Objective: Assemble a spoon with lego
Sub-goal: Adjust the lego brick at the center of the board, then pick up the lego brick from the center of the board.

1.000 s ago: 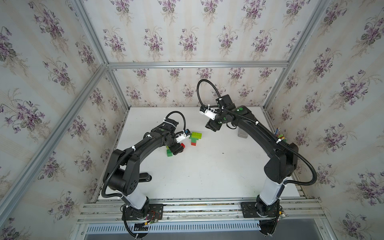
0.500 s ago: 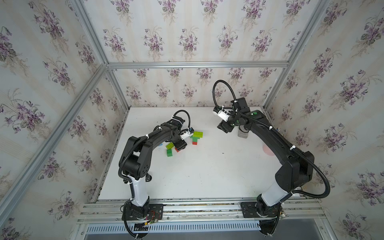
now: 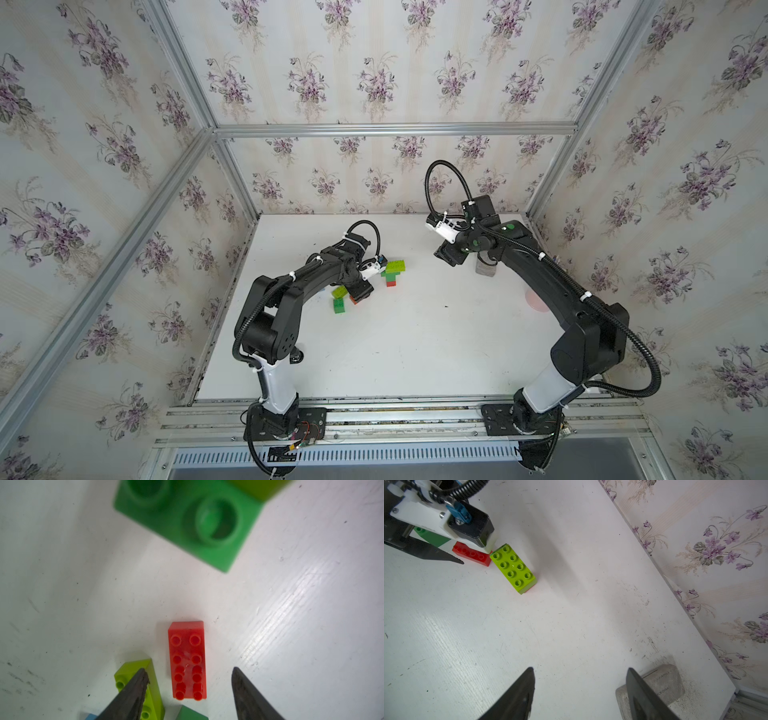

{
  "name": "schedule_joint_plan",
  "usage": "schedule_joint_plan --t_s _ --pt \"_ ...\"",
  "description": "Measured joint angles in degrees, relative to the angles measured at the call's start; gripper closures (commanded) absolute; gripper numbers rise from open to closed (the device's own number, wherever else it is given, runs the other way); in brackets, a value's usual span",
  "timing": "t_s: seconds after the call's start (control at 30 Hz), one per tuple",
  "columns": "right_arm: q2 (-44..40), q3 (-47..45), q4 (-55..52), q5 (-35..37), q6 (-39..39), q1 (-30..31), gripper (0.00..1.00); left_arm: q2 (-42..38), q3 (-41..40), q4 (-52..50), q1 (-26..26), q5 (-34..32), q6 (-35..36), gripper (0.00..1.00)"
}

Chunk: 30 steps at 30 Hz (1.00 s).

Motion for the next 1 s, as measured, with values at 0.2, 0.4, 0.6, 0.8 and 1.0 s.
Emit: schedule_joint_plan --t_s 0.2,0.4,0.6,0.8,1.0 --pt "0.0 -0.1 -0.1 0.0 0.0 0.0 0.30 -2.2 -0.1 0.2 0.2 1.3 -0.4 0.31" --pt "0.0 -0.8 -0.1 0.0 0.0 0.0 0.30 -3.0 -2.8 0.3 1.4 2.3 -0.6 0.34" --pt "0.0 -1.0 0.0 -0.1 0.0 0.0 0.30 -2.7 -4.4 0.3 1.7 2.4 -1.0 0.39" --pt "-0.4 -0.9 -0.1 -0.2 0.0 0.0 0.30 -0.2 -4.3 0.7 1.7 1.2 -1.9 0.43" --pt "-0.5 -0.3 -0.4 -0.2 0.0 0.0 0.30 1.1 -4.3 1.8 1.7 0.0 -1.9 0.44"
